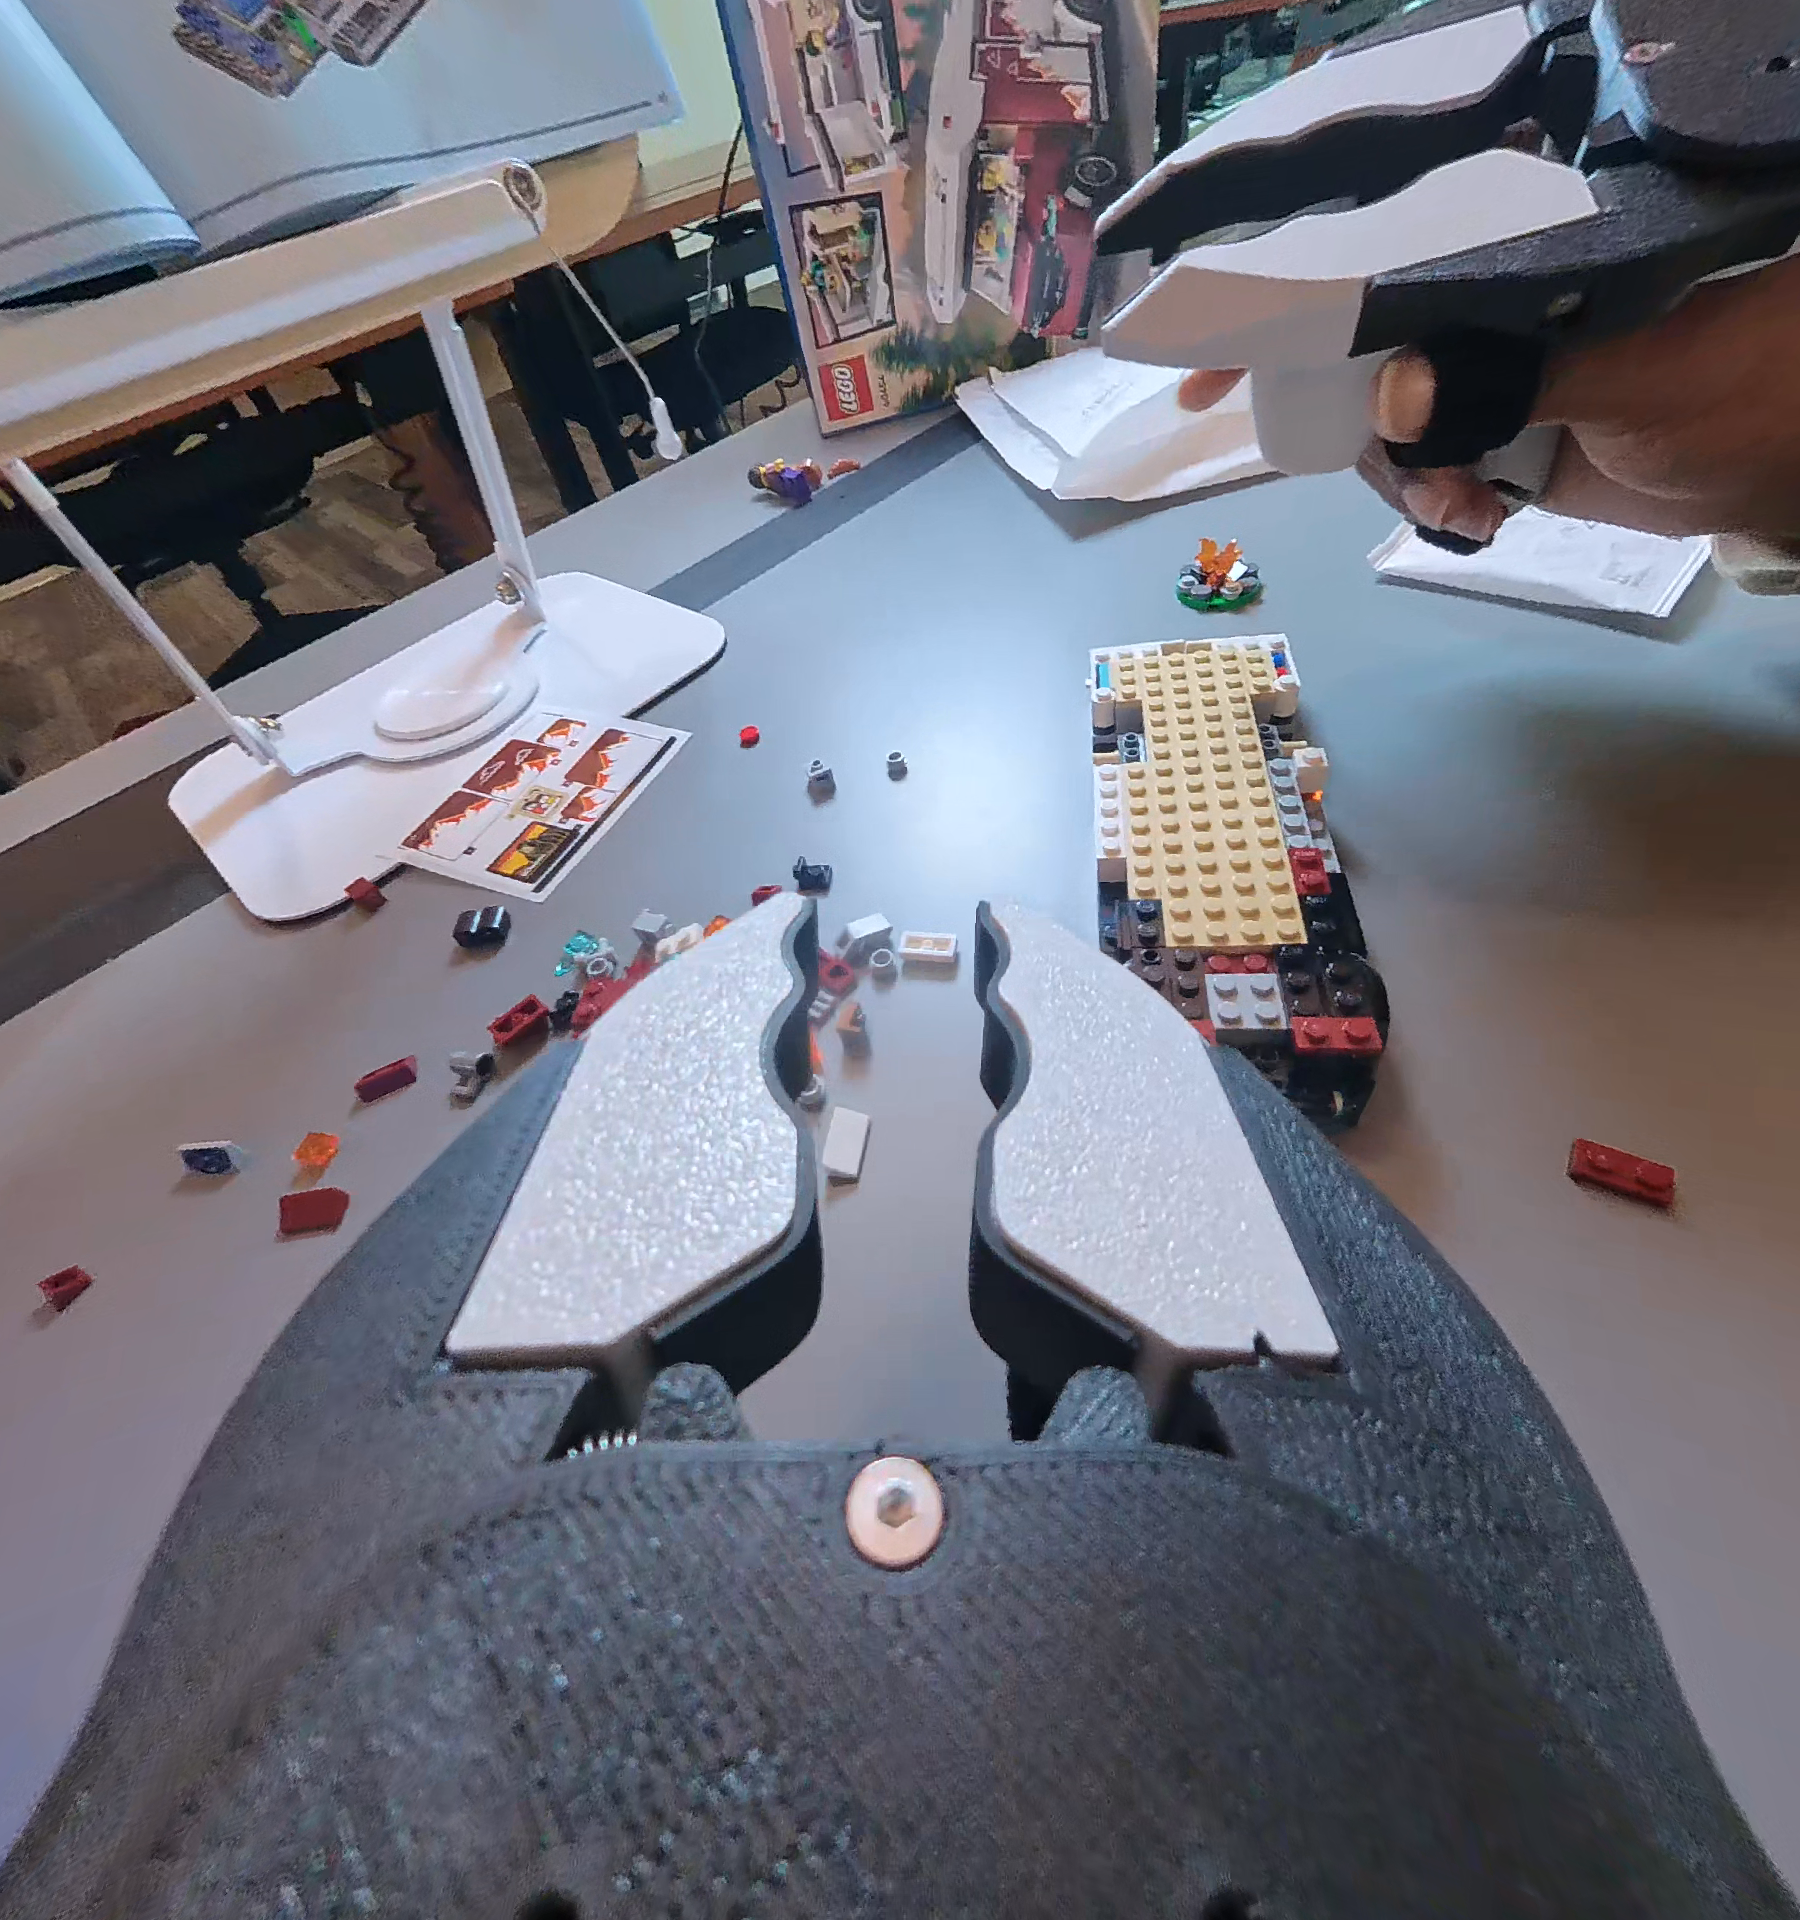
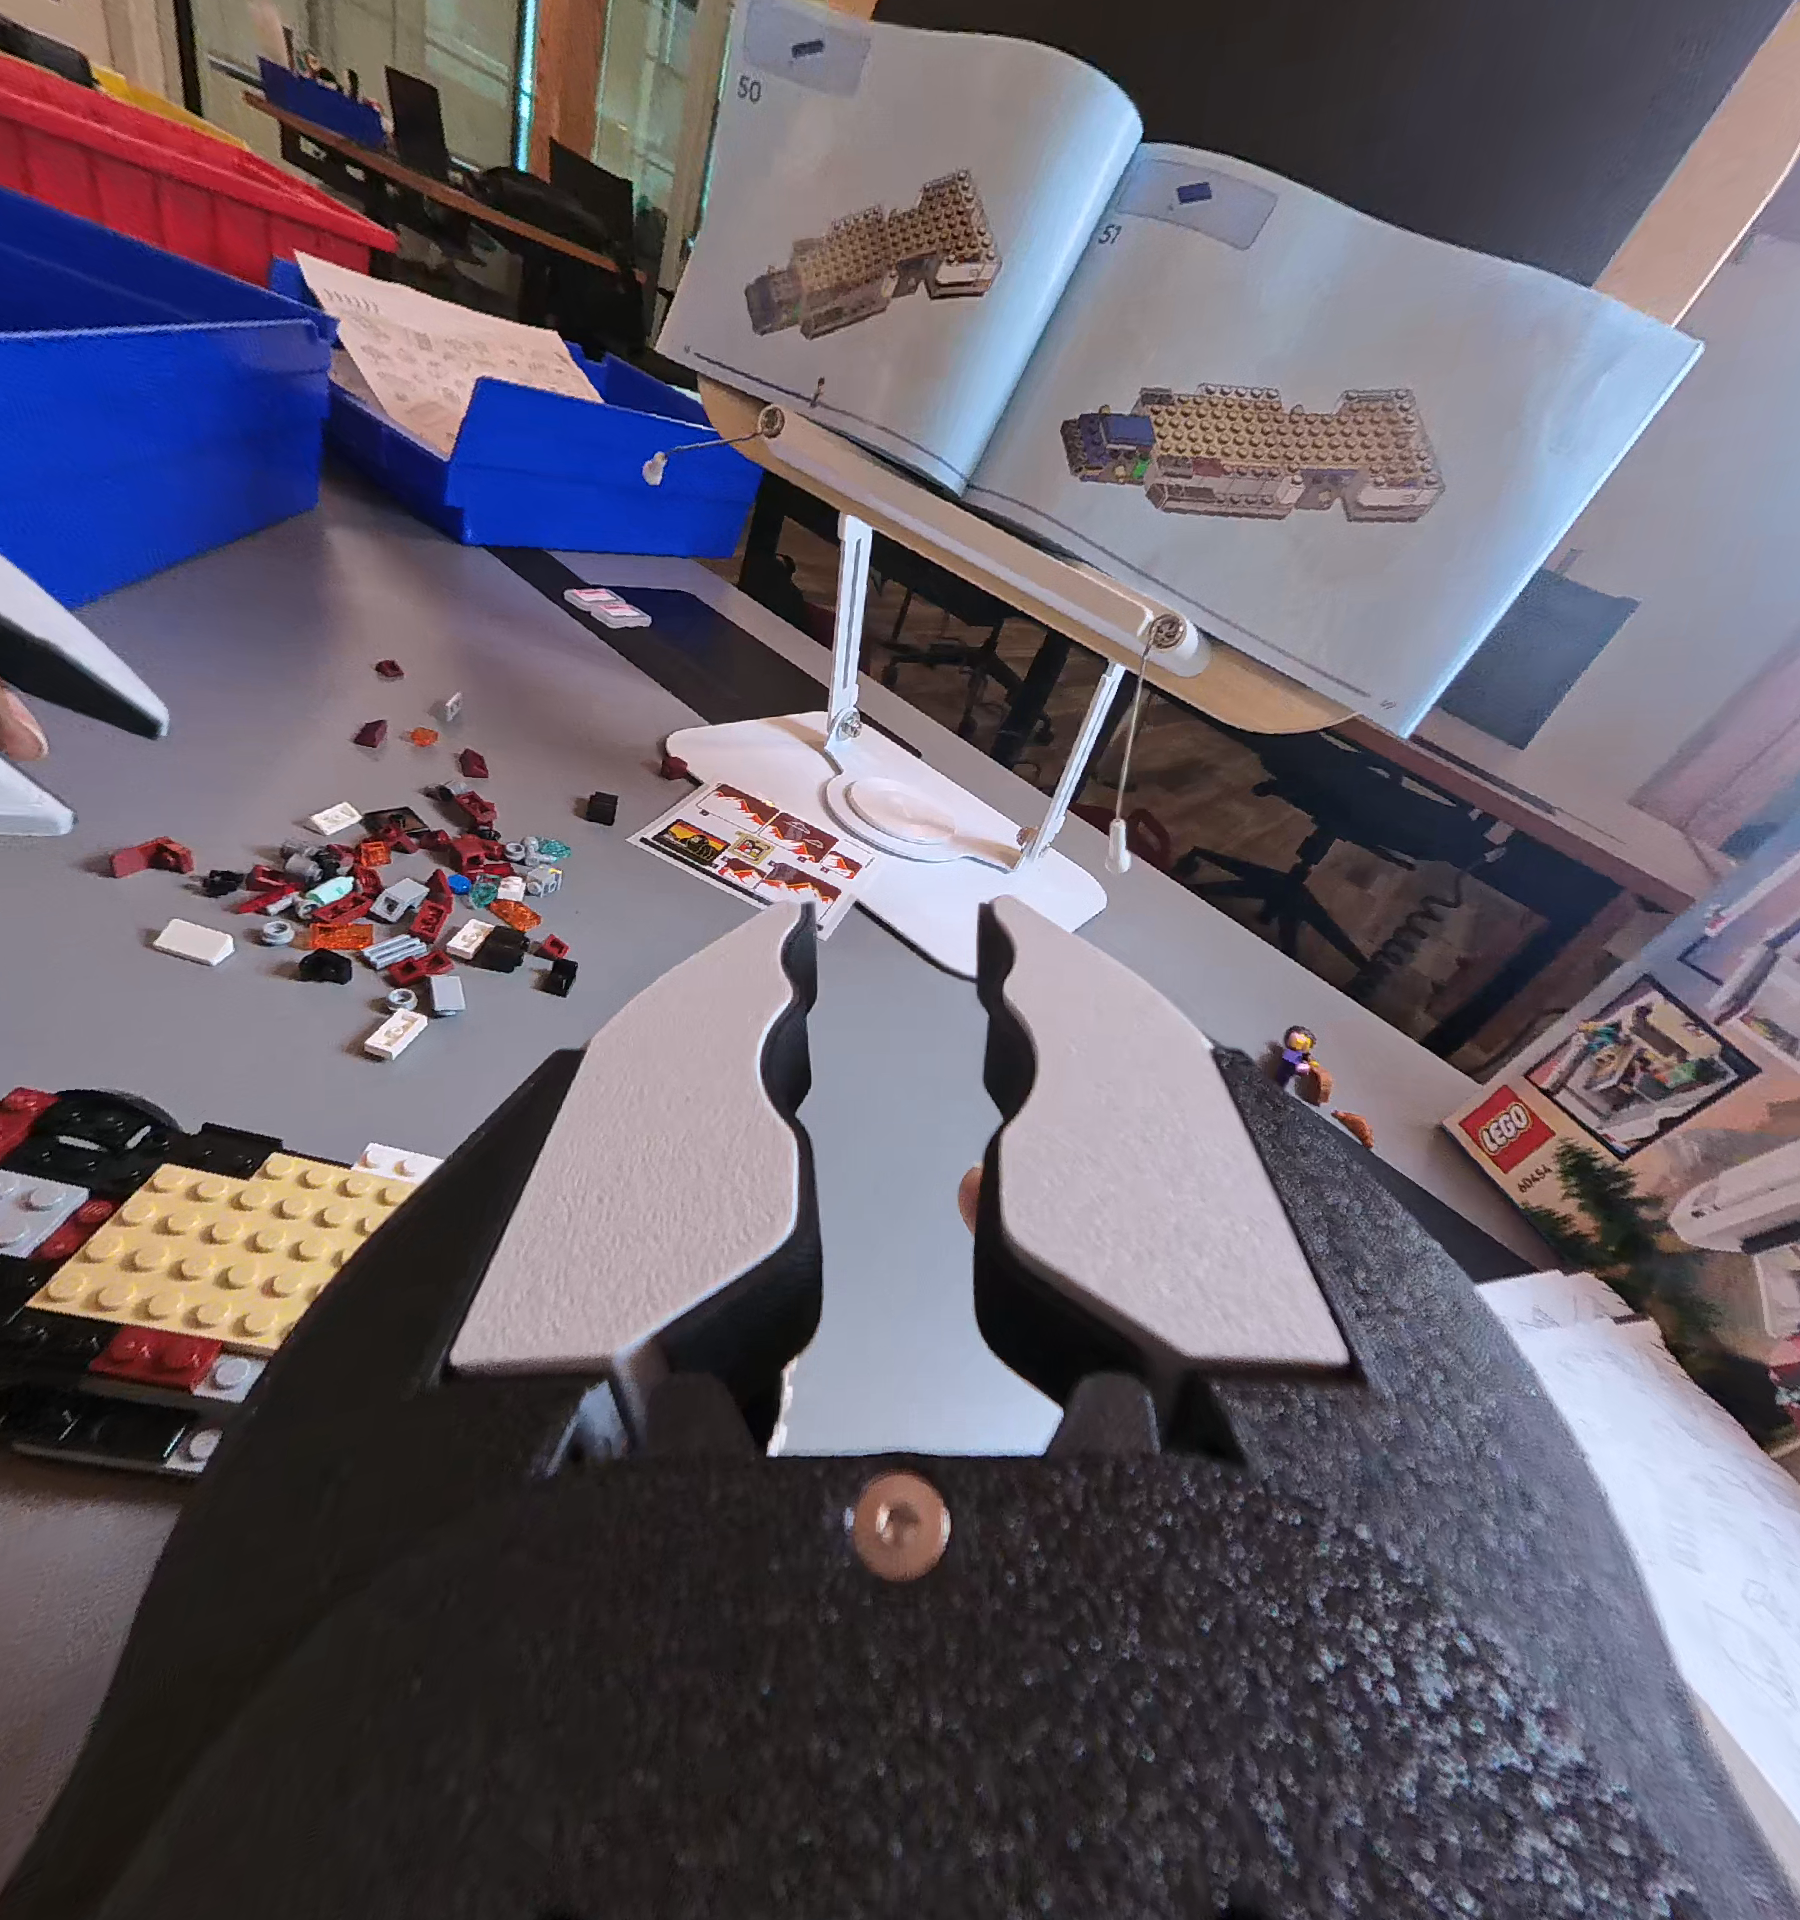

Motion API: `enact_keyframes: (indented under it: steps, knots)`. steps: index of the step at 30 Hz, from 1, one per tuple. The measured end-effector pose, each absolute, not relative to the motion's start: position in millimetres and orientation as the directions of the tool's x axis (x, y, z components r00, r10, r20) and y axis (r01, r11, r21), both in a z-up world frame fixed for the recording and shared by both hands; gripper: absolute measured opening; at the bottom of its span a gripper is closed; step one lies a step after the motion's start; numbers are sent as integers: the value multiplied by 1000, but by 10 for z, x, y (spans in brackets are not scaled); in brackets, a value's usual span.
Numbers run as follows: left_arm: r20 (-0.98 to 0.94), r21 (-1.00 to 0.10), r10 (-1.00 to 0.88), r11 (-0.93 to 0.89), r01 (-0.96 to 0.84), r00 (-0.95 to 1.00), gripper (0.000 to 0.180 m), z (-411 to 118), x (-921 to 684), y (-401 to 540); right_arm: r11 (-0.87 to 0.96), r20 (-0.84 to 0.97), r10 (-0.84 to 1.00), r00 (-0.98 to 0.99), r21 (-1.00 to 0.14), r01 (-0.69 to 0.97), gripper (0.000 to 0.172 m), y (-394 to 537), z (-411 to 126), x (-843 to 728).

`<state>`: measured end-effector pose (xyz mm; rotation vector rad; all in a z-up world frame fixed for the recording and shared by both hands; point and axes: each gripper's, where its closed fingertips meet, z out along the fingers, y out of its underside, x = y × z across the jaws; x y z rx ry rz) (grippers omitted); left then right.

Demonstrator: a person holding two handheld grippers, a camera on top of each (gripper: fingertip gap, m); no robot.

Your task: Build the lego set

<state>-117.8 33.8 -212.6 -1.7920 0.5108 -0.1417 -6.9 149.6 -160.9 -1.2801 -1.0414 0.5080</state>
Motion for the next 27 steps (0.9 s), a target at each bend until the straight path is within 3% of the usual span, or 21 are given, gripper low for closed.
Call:
enact_keyframes:
  steps: [13, 20, 23, 27]
  knots:
    - [-135, -961, -294, -195, -197, 946, 28, -1996, -1620, 401, 230, 315, 706, 634, -949, 216, 29, 1971, -1267, 472]
    - [-154, -942, -353, -230, -245, 923, 28, -2135, -1499, 414, 202, 452, 605, 655, -883, 423, 27, 2435, -1166, 1286]
    - [-153, -933, -369, -251, -257, 917, 29, -2195, -1469, 420, 107, 531, 647, 548, -774, 624, 26, 2594, -1522, 1662]
    - [-142, -931, -369, -267, -251, 918, 28, -2220, -1472, 416, -21, 462, 767, 445, -675, 738, 28, 2723, -2080, 2068]
